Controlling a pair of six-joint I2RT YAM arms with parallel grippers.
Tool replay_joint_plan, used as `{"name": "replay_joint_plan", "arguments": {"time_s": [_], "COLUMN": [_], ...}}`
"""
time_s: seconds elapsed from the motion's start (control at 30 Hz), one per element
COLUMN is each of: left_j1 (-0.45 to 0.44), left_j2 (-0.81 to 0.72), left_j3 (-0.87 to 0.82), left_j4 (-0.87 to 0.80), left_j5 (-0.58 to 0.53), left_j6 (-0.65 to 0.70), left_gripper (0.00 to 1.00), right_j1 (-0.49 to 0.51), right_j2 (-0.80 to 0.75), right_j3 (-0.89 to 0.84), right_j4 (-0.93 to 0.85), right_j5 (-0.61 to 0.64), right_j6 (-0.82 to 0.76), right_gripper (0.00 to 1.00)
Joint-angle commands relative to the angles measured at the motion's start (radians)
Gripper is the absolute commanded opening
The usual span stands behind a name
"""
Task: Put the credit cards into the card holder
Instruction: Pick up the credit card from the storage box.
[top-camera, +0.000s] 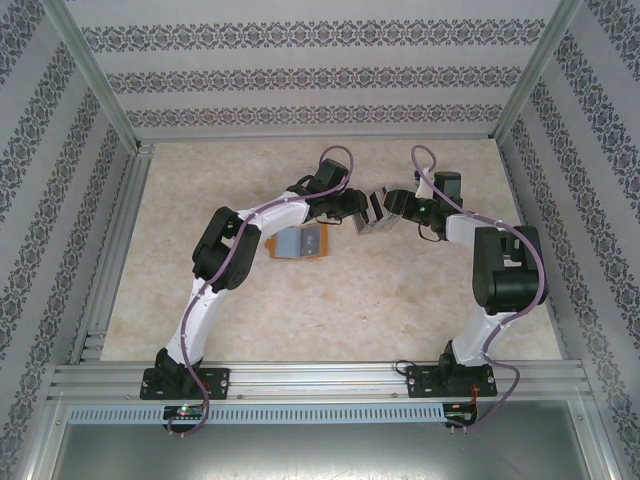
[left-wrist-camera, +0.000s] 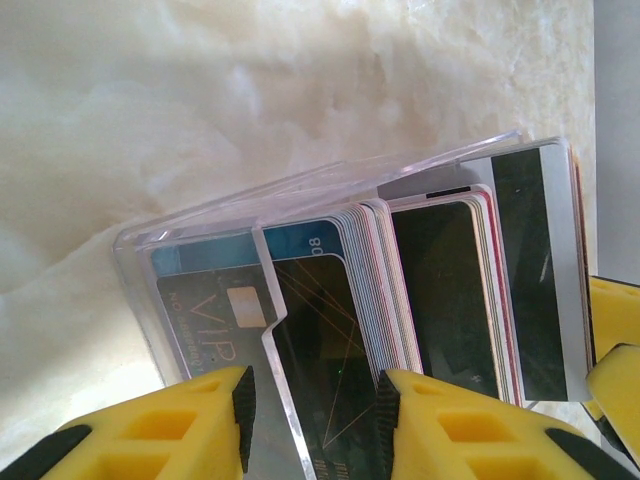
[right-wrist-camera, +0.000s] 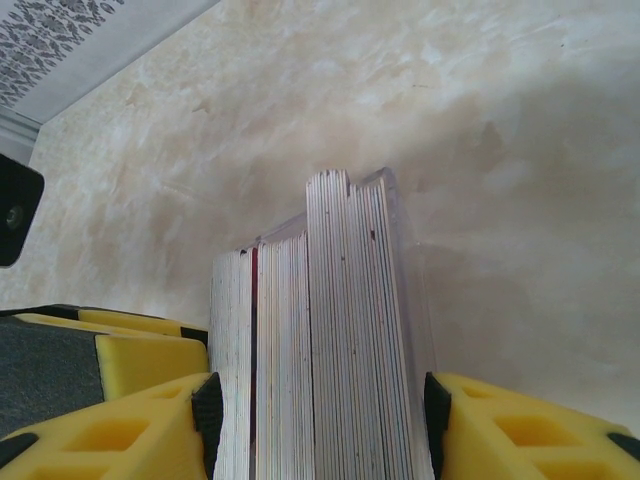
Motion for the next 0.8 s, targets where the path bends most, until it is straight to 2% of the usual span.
{"name": "replay_joint_plan", "arguments": {"time_s": [0.0,0.77], "left_j1": [-0.011,-0.012], "left_j2": [-0.015,-0.027], "left_j3": [-0.033,-0.055], "left_j4": [-0.041,-0.033], "left_j5": [-0.009,-0.012], "left_j6": [0.021,0.018], "left_gripper": [0.4,0.4], "right_j1": [0.02,0.02], "right_j2": [-0.043,-0.082], "right_j3": [-0.008,-0.052], "right_j4": [0.049,0.118], "right_j5": [-0.036,-0.05], "right_j6": [-0.016,-0.006], "right_gripper": [0.57,0.56]}}
